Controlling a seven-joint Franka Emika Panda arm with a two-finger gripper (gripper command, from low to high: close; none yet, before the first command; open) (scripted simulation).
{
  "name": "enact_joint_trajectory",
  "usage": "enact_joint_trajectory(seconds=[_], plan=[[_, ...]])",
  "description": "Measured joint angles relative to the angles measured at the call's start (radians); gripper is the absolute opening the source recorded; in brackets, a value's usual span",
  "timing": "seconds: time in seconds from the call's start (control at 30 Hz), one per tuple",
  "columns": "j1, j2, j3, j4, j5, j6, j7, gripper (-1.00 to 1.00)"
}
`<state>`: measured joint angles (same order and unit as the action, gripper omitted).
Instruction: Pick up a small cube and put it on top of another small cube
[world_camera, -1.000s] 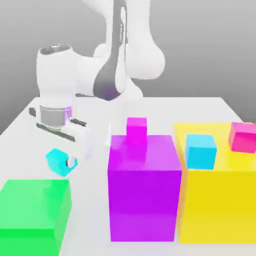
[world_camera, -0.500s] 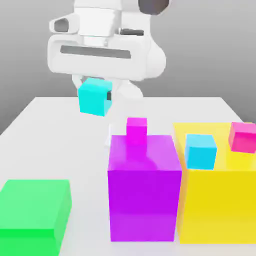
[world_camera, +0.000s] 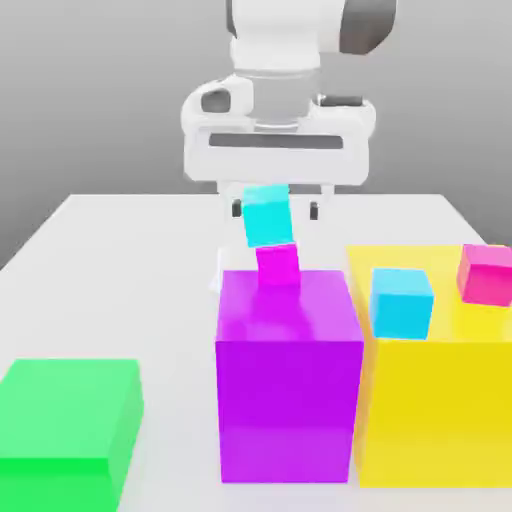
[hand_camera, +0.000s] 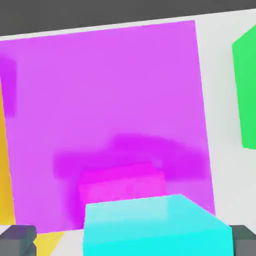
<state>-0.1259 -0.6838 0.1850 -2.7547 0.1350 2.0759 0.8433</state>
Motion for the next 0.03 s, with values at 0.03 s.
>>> enact_joint_trajectory(seconds=[0.03], plan=[[0.001,-0.009,-0.005,0.020,-0.004,-0.028,0.002,1.00]])
